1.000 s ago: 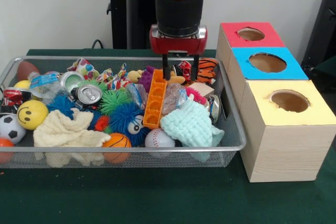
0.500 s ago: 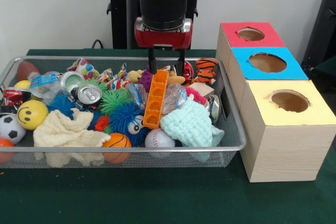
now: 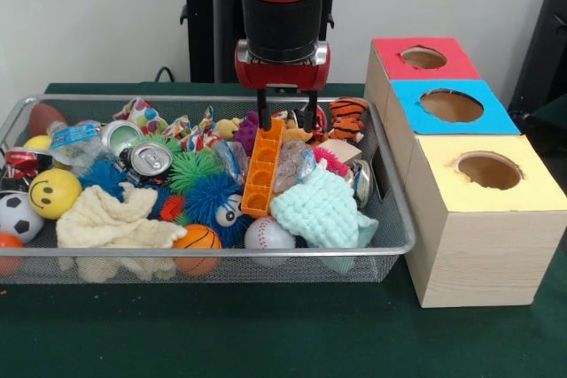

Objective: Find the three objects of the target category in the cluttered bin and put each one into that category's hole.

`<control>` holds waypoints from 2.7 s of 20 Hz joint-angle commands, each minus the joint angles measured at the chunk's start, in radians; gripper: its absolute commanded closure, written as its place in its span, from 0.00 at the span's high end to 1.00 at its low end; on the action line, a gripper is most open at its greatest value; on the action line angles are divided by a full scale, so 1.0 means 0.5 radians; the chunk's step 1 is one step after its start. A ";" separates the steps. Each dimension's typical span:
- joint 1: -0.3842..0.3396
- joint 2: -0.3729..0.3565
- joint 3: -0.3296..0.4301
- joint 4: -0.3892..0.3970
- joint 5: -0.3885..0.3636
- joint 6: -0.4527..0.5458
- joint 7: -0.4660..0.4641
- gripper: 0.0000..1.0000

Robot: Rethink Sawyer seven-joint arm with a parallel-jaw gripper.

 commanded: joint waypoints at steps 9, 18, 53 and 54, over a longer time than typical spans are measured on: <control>0.039 0.087 0.121 0.014 -0.009 -0.112 0.227 1.00; 0.051 0.146 0.123 -0.024 -0.002 -0.191 0.253 1.00; 0.171 0.144 0.073 0.022 0.092 -0.237 0.377 1.00; 0.170 0.149 0.073 0.021 0.090 -0.245 0.372 1.00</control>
